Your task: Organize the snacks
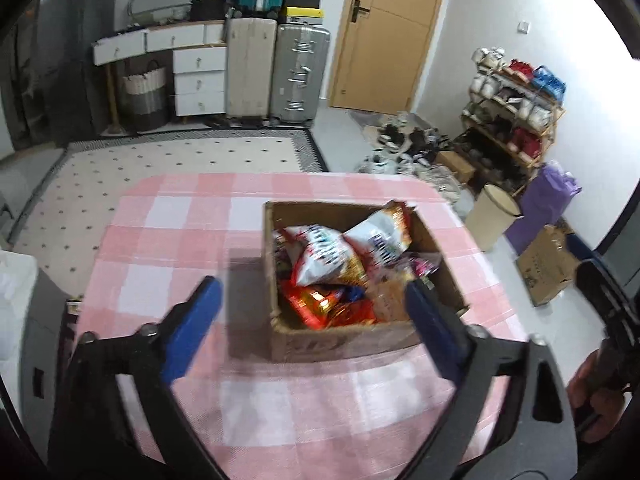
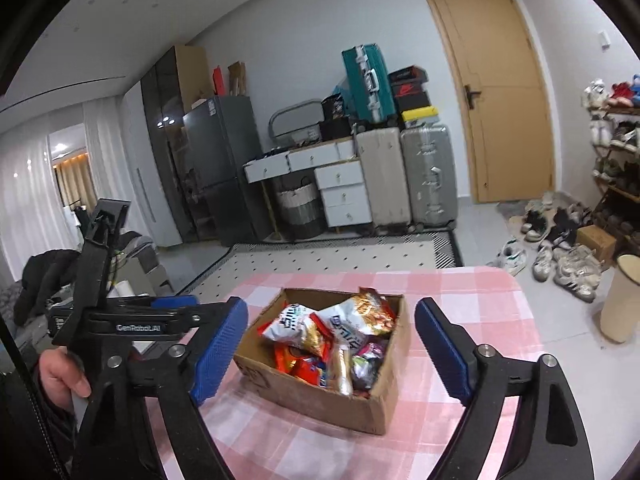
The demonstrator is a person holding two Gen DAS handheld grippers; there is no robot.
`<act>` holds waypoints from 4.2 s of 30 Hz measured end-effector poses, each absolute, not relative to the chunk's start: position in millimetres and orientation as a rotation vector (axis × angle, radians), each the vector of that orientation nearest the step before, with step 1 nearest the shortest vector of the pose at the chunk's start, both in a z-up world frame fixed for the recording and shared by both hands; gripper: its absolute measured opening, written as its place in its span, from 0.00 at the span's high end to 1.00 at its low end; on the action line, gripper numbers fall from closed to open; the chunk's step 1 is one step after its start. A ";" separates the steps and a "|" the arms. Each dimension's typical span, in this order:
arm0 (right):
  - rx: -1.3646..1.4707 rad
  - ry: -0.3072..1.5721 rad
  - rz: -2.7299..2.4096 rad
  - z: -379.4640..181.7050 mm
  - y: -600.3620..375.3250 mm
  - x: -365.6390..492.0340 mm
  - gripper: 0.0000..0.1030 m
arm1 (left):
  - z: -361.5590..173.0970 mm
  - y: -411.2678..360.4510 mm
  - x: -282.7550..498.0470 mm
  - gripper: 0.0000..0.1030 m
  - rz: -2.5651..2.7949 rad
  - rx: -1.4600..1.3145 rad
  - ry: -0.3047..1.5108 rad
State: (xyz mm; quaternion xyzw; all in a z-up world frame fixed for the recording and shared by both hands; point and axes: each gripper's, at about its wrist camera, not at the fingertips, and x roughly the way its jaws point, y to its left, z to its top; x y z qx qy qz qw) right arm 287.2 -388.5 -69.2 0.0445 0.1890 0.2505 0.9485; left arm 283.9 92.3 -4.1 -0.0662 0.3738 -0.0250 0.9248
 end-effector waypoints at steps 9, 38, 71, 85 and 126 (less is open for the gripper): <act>0.084 0.334 0.489 -77.3 -412.0 238.2 0.04 | -4.0 107.1 226.7 0.01 0.036 -0.124 0.692; 0.004 0.318 0.428 -149.9 -419.1 167.7 0.01 | -75.3 133.5 100.7 0.01 0.188 -0.062 0.340; -0.029 0.305 0.334 -192.4 -424.9 187.3 0.01 | -114.5 122.0 99.6 0.01 0.188 -0.023 0.332; -0.031 0.300 0.329 -189.6 -423.7 186.9 0.01 | -115.2 122.2 98.3 0.01 0.189 -0.023 0.329; -0.031 0.295 0.317 -190.8 -421.5 186.7 0.00 | -115.4 124.1 97.8 0.01 0.205 -0.026 0.327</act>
